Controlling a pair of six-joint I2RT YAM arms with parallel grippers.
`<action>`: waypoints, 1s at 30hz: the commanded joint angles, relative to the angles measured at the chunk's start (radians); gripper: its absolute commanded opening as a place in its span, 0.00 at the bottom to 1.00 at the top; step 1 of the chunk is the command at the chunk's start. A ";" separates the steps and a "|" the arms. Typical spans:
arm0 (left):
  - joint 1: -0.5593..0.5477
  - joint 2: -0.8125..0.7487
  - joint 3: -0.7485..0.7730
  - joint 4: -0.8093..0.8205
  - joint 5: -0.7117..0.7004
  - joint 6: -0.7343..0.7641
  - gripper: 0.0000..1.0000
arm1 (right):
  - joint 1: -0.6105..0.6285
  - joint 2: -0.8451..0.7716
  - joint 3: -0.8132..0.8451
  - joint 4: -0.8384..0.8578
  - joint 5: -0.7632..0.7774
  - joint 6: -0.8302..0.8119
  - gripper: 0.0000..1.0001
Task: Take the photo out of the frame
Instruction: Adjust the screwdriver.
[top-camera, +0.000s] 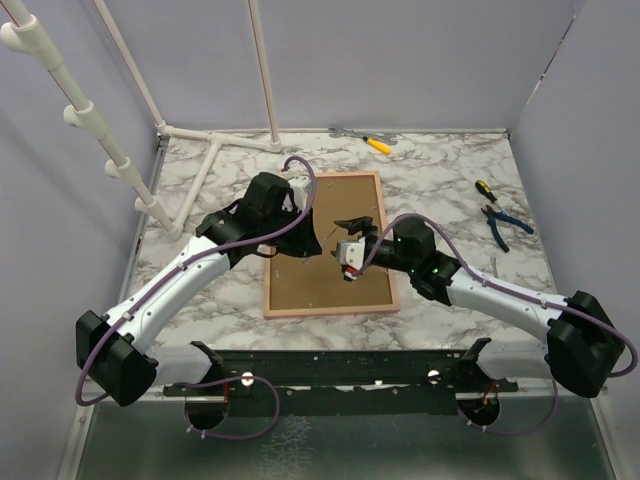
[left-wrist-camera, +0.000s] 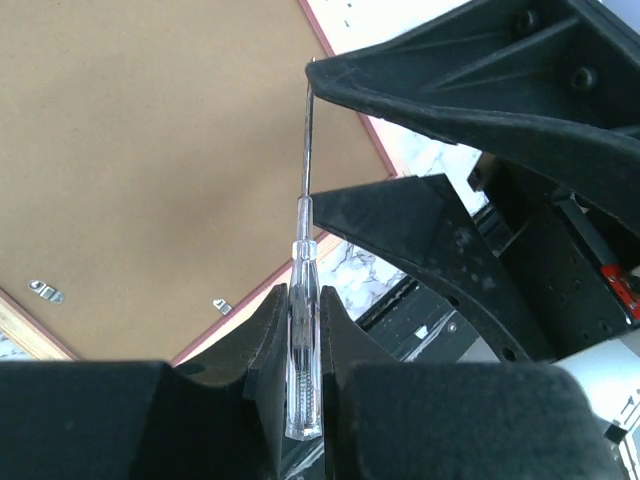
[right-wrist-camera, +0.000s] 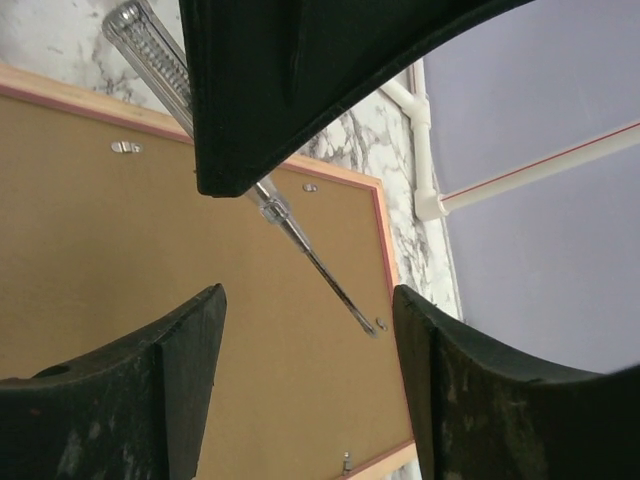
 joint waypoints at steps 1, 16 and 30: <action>0.003 -0.004 -0.008 -0.019 0.058 0.019 0.00 | 0.008 0.028 0.034 -0.048 0.049 -0.063 0.65; 0.003 0.017 0.002 -0.002 0.057 0.017 0.00 | 0.024 0.058 0.058 -0.106 0.014 -0.016 0.30; 0.003 0.019 -0.005 0.066 0.091 -0.019 0.00 | 0.049 0.060 0.022 -0.073 -0.033 0.094 0.21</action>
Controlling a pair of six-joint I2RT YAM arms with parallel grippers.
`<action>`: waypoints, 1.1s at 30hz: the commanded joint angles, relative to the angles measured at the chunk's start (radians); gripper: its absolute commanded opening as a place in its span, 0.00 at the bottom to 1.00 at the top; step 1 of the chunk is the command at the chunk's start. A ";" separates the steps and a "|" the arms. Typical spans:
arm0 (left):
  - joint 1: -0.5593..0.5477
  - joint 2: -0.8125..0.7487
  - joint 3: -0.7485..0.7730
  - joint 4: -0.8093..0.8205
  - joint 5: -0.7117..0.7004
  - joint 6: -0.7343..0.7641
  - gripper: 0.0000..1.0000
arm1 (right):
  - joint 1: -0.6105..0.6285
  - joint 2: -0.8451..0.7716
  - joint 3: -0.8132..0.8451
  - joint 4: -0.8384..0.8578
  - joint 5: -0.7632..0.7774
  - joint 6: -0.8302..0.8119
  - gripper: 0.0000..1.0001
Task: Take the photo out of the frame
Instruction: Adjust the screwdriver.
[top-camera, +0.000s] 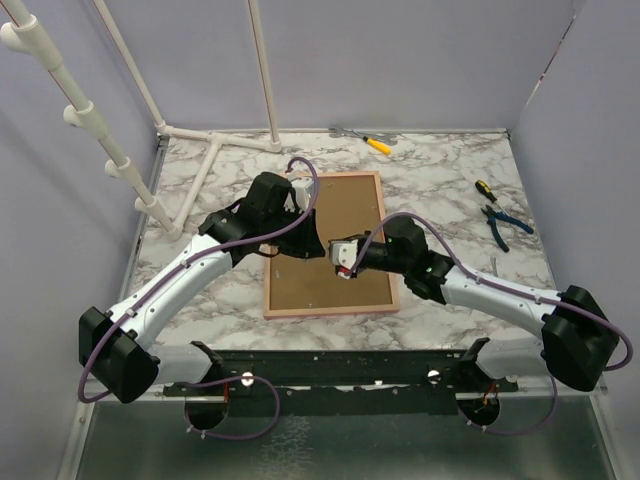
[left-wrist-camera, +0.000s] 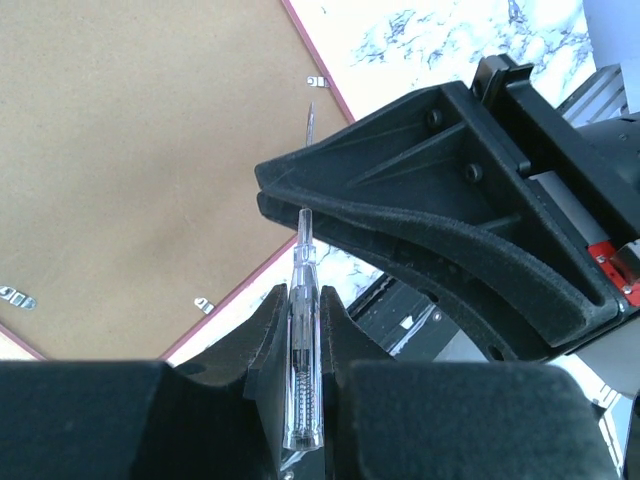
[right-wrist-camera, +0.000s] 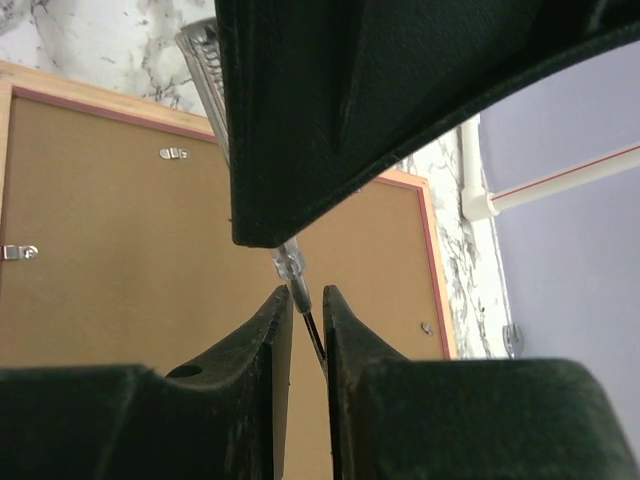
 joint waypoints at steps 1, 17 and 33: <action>0.003 0.001 -0.004 0.064 0.031 -0.017 0.00 | 0.020 0.013 -0.017 -0.002 -0.045 0.061 0.21; 0.004 -0.050 -0.043 0.123 -0.062 -0.053 0.28 | 0.021 0.012 -0.012 0.005 -0.013 0.216 0.01; 0.013 -0.061 -0.094 0.170 0.002 -0.070 0.42 | 0.020 0.005 -0.032 0.033 0.015 0.257 0.01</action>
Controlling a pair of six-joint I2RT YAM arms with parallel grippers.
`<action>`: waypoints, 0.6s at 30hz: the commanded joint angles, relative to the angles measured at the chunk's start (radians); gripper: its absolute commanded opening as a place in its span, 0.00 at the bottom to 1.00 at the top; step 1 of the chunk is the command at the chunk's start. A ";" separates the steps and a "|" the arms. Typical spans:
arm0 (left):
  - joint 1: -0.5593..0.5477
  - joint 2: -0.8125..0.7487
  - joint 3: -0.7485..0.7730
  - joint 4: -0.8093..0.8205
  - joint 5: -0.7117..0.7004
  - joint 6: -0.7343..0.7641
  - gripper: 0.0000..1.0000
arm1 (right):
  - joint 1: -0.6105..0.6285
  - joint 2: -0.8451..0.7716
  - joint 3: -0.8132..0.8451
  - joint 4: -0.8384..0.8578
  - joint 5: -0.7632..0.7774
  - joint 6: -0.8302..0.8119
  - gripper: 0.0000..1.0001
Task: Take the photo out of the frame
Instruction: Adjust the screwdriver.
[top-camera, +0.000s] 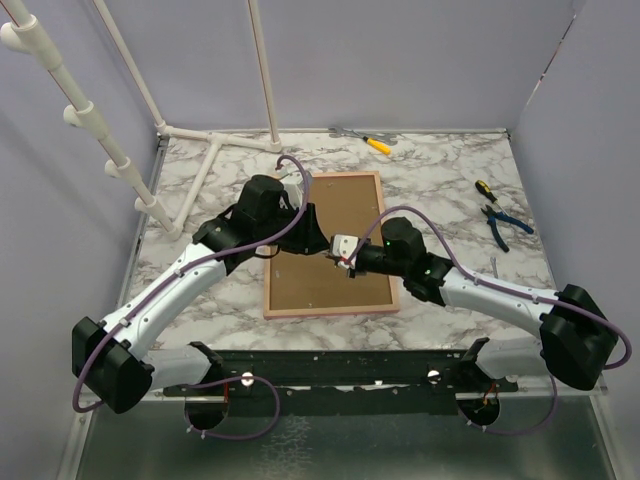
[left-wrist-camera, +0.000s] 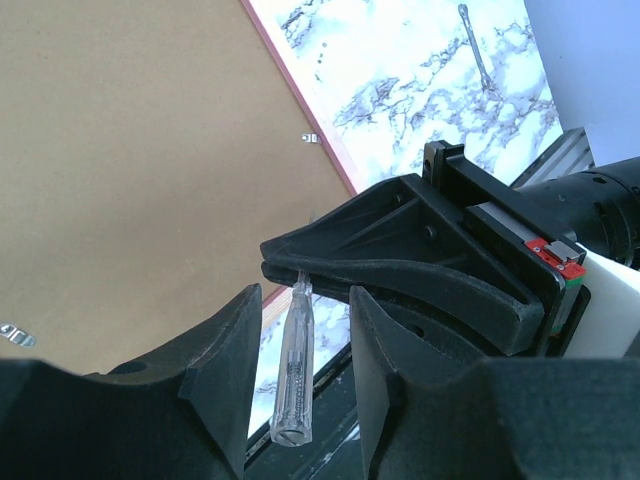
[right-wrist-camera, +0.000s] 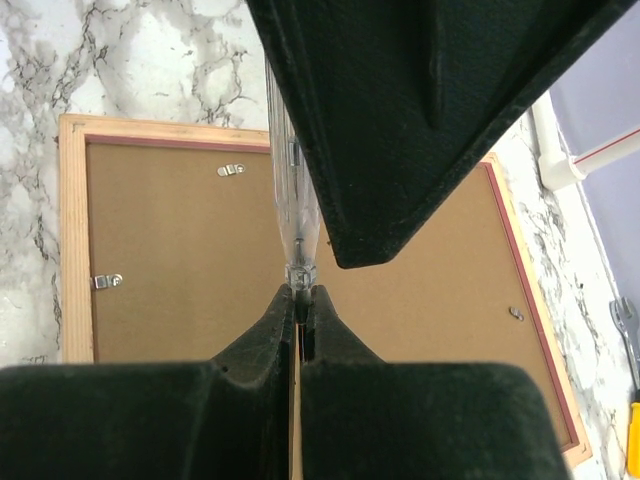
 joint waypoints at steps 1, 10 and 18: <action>0.006 0.002 -0.026 0.017 0.042 -0.005 0.42 | 0.006 -0.003 -0.018 0.029 0.027 0.017 0.01; 0.006 0.011 -0.042 0.020 0.071 -0.005 0.42 | 0.005 0.000 -0.020 0.039 0.036 0.015 0.01; 0.006 0.017 -0.041 0.025 0.080 -0.006 0.30 | 0.005 0.009 -0.013 0.043 0.026 0.016 0.01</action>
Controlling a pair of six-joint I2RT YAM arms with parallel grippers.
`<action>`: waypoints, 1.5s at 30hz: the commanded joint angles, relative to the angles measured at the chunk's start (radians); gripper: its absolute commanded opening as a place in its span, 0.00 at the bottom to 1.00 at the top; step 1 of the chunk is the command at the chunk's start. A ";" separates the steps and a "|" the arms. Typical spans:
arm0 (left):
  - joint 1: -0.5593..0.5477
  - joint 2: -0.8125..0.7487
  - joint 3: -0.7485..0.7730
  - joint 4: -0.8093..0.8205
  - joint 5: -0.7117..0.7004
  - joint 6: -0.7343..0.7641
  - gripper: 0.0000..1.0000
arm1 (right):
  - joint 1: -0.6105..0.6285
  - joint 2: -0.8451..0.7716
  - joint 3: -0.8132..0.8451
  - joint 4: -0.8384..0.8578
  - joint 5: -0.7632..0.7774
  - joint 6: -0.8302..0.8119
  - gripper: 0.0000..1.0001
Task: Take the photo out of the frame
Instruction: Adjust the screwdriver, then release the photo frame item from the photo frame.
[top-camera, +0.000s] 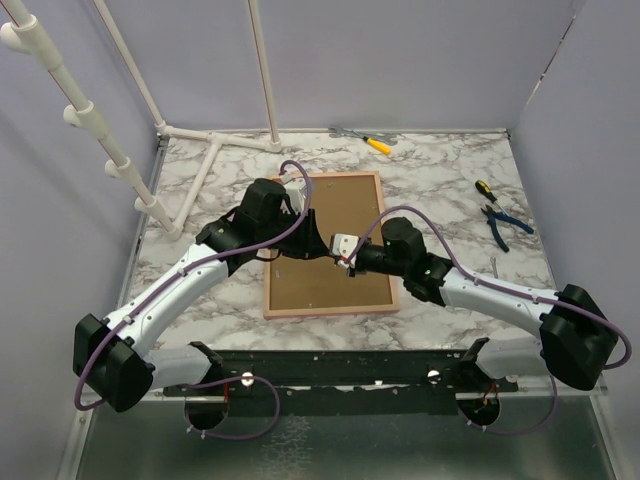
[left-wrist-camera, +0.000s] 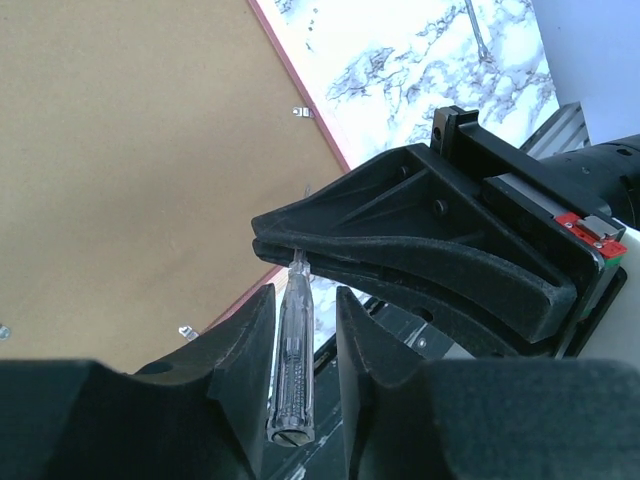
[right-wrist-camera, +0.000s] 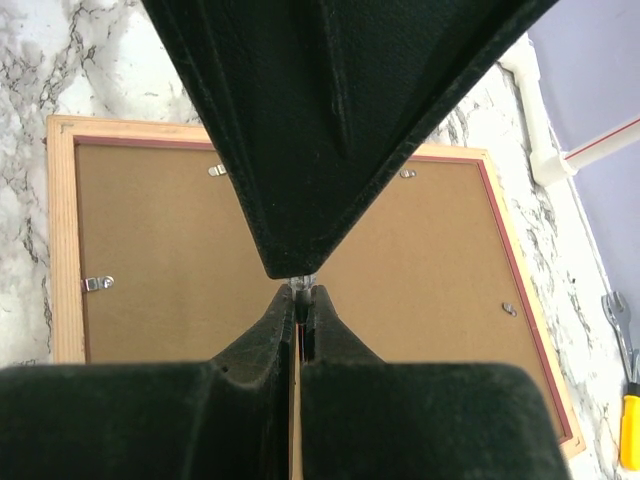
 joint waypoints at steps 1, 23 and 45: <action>0.004 0.011 -0.009 0.025 0.029 -0.003 0.27 | 0.004 0.010 -0.008 0.033 0.007 0.014 0.01; 0.006 0.047 -0.003 0.095 -0.115 -0.026 0.00 | -0.005 -0.090 -0.119 0.148 0.121 0.142 0.55; 0.003 0.434 0.155 0.298 -0.256 -0.065 0.00 | -0.548 -0.053 -0.007 -0.159 0.336 1.147 0.90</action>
